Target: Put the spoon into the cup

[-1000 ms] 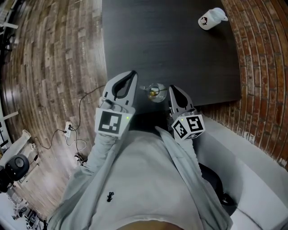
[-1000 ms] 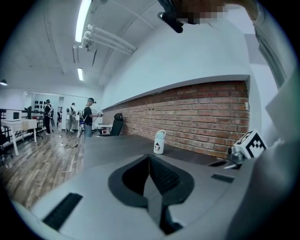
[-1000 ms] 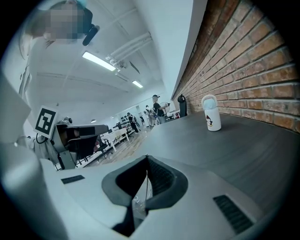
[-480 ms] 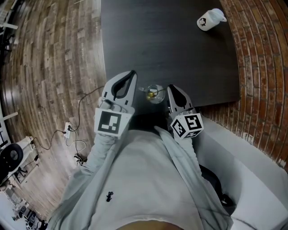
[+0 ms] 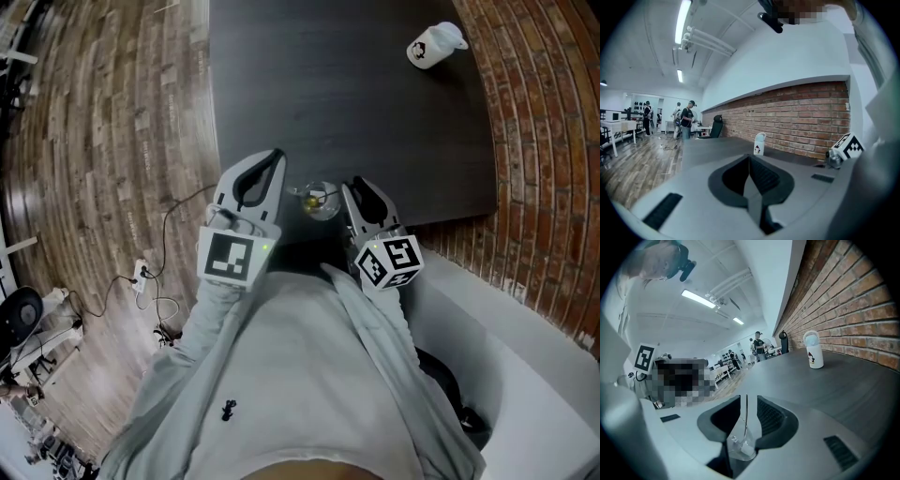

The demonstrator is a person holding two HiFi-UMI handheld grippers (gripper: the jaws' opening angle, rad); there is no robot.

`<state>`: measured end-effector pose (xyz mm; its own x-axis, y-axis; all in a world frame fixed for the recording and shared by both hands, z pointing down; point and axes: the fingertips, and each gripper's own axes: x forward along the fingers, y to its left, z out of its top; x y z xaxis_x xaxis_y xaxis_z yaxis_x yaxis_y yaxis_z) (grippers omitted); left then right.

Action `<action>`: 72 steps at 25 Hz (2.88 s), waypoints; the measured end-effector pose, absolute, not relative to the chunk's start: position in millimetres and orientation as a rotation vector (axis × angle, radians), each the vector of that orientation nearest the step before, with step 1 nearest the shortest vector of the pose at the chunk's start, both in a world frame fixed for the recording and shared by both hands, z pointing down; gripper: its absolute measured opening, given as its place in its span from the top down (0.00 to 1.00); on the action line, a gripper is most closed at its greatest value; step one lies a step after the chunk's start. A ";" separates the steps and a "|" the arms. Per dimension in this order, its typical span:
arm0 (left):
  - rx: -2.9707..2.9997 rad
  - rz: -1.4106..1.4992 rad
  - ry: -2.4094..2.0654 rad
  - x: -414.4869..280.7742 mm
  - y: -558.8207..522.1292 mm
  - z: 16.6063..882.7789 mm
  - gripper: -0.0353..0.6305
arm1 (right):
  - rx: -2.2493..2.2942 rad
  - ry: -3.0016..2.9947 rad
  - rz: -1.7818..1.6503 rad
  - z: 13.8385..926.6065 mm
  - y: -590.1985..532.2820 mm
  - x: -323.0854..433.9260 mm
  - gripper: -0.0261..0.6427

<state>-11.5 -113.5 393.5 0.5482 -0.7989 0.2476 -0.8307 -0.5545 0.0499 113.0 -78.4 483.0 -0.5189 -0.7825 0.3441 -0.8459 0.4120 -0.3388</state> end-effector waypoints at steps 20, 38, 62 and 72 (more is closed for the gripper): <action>2.656 0.296 -1.389 -4.5 -118.6 380.2 0.91 | 1.557 -2.592 0.591 434.8 -106.1 134.6 0.80; 2.755 0.239 -1.436 -2.6 -127.6 347.3 0.91 | 1.704 -2.615 0.237 346.5 -122.0 174.4 0.80; 2.784 0.183 -1.471 -1.4 -127.1 331.7 0.91 | 1.829 -2.574 0.006 306.8 -94.0 202.6 0.94; 2.735 0.177 -1.470 -3.4 -123.9 332.5 0.91 | 1.827 -2.560 0.019 310.7 -91.6 202.1 0.94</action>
<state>-3.4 -123.9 332.5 0.5469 -0.8293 0.1146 -0.8329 -0.5528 -0.0263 202.1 -91.6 310.7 -0.3253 -0.9456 0.0040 -0.9456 0.3252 -0.0119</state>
